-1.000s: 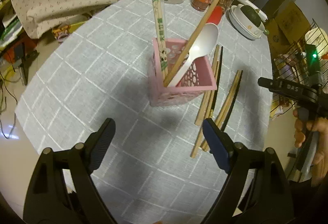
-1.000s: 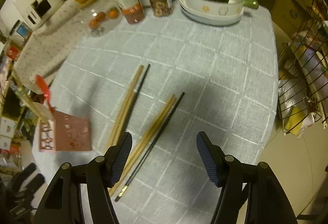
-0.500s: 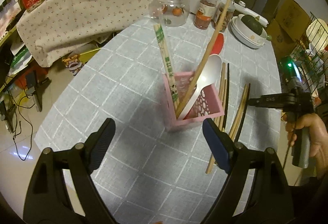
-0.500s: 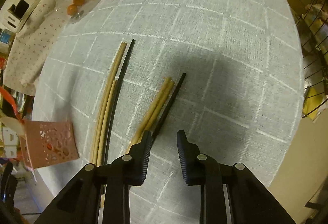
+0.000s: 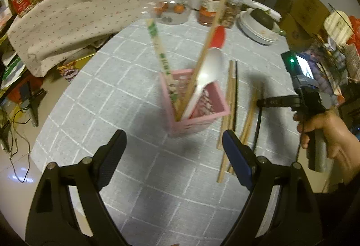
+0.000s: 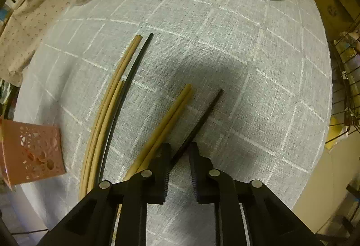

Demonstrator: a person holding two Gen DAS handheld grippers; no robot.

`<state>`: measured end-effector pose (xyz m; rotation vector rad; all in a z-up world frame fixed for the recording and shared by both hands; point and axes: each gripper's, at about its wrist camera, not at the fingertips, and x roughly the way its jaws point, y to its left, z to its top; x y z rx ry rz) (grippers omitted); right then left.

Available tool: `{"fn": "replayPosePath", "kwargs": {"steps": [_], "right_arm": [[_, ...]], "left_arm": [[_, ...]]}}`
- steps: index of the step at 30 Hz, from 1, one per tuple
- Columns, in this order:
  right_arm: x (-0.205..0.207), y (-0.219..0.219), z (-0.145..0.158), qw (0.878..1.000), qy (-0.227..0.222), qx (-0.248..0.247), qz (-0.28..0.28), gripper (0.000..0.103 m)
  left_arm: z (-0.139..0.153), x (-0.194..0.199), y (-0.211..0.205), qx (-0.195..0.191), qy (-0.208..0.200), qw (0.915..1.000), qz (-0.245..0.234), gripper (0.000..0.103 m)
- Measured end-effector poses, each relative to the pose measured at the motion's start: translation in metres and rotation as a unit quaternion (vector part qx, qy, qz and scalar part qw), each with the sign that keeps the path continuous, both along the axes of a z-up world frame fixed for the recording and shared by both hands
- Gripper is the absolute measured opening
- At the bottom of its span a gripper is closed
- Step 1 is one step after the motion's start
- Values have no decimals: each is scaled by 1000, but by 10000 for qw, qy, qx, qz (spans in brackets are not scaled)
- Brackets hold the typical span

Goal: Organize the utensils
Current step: 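Move the open right gripper to the remaining loose chopsticks, then grasp a black chopstick with the right gripper while the left gripper grasps a wooden chopstick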

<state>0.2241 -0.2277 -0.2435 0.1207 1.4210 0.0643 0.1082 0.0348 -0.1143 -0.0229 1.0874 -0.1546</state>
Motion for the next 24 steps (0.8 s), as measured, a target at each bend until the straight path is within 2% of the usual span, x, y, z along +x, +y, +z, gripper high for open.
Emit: {"fn": "replayPosePath", "kwargs": {"steps": [1,7,13,16,18,20,24], "right_arm": [[-3,-5,0,9999,30,152,-33,6],[-25,-37,21,9974,-81,697,-175,5],[-46,-63,42,9949,-268,949,-197,5],[-50,-76,47,9935,-337,1068,-220,5],[-53,-85,53,9923,-367,1160,-246,6],[-54,-91,58,9915,-393,1209,-259,6],[-58,-101,57,9907,-376,1278,-268,6]], "left_arm": [[0,-2,-4,-20,0,10000,-74,87],[4,-15,-36,-72,-95,9975,-698,87],[-4,-25,-87,303,-262,9885,-1456,84],[-12,-19,-109,334,-130,9858,-1643,72],[-20,-12,-125,243,51,9828,-1832,58],[-32,-2,-143,203,265,9796,-1982,49],[-56,23,-168,143,609,9795,-1915,33]]}}
